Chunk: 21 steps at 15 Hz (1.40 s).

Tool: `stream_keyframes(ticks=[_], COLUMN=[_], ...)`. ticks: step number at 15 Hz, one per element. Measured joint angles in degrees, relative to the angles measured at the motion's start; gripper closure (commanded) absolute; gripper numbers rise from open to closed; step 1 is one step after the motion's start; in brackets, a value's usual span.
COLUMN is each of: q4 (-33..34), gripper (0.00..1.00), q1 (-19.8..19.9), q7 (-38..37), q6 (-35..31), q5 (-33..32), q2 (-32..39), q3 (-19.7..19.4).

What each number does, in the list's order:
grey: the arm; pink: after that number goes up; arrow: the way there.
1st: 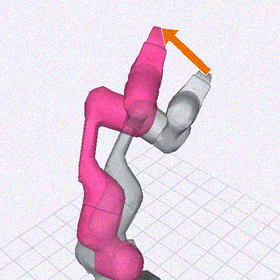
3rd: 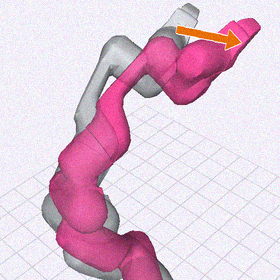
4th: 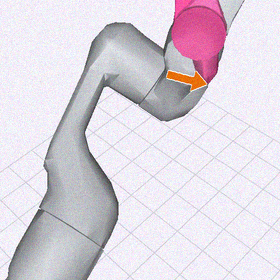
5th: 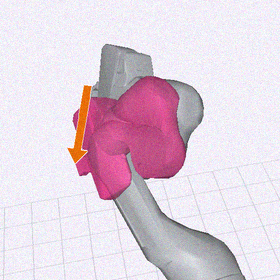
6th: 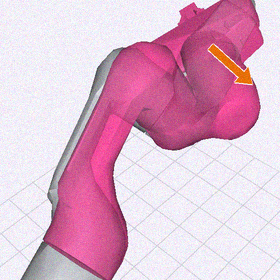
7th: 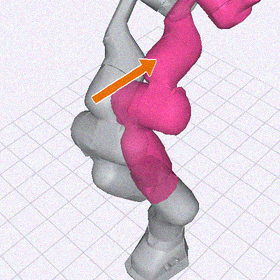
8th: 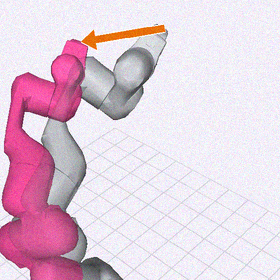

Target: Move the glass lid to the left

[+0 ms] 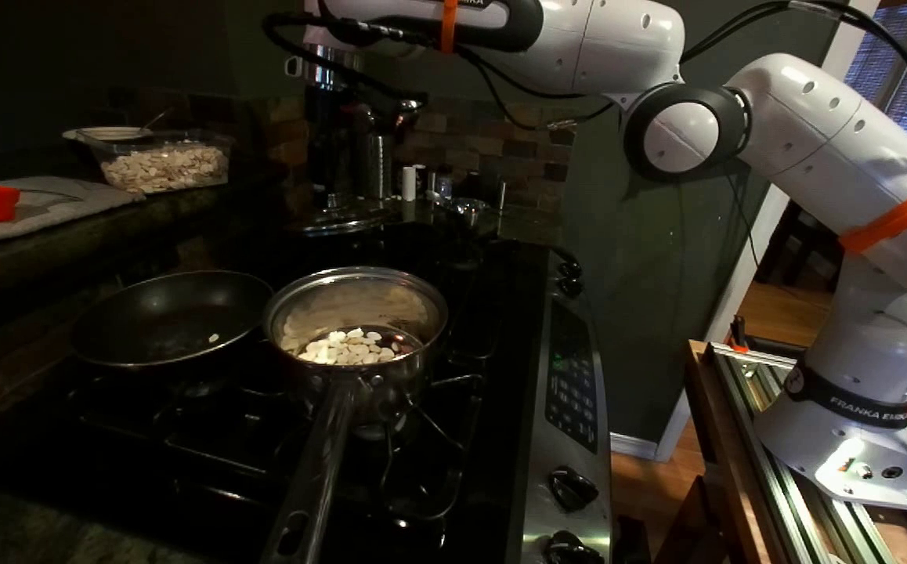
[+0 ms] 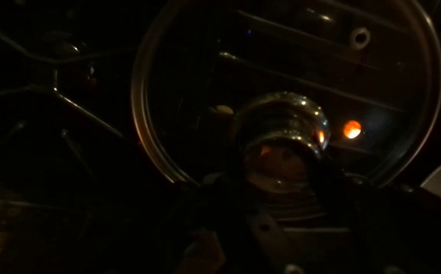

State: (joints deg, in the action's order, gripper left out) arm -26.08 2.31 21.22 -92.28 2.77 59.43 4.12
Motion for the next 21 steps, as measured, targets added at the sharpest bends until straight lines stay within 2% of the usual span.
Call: stream_keyframes(ticks=[4, 21], q4=[0.0, 0.0], gripper=[0.77, 0.77], q1=[-0.3, -1.4], q7=[1.8, 12.6], q6=[-4.1, -4.2], q5=[0.0, -0.1], q2=[1.7, 3.5], q3=[0.0, 0.8])
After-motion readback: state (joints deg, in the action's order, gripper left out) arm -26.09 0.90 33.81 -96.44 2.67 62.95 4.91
